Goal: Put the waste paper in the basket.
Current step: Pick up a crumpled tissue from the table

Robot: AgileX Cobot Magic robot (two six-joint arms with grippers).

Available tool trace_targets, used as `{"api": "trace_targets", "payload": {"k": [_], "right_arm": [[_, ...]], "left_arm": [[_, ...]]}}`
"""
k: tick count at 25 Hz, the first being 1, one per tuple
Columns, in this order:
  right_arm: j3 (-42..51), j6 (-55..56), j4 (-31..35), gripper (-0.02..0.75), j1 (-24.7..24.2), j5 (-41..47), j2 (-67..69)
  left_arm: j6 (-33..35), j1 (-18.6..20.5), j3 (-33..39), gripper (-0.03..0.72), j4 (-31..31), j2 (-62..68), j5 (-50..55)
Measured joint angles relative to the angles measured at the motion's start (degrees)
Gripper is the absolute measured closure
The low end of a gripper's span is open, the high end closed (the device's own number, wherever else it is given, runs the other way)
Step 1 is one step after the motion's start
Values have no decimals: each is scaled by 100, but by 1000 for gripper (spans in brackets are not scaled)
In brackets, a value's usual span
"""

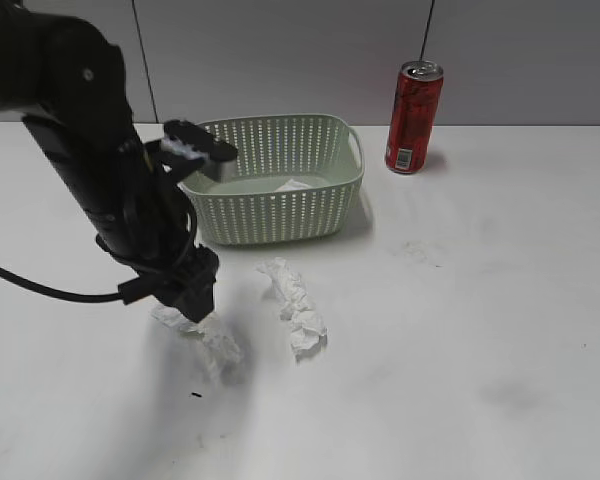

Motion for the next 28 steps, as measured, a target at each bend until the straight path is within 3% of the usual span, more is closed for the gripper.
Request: {"api": "trace_targets", "payload": {"k": [10,21,24,28], "right_arm": [[1108,6,-299,166,0,-209,-2601],[1206,34,-386,166,0,-38,-4077],[1243,34,-506,166,0,21,-4143],[1243,34,-620,166,0,37,-4143]], "left_arm": [[4,-202,-17,77,43,670,-848],[10,-207,-37,101,116,1050,-862],[10,-207,-54,170,164,1067,-862],[15,-207,-65,430,184,1071,-872]]}}
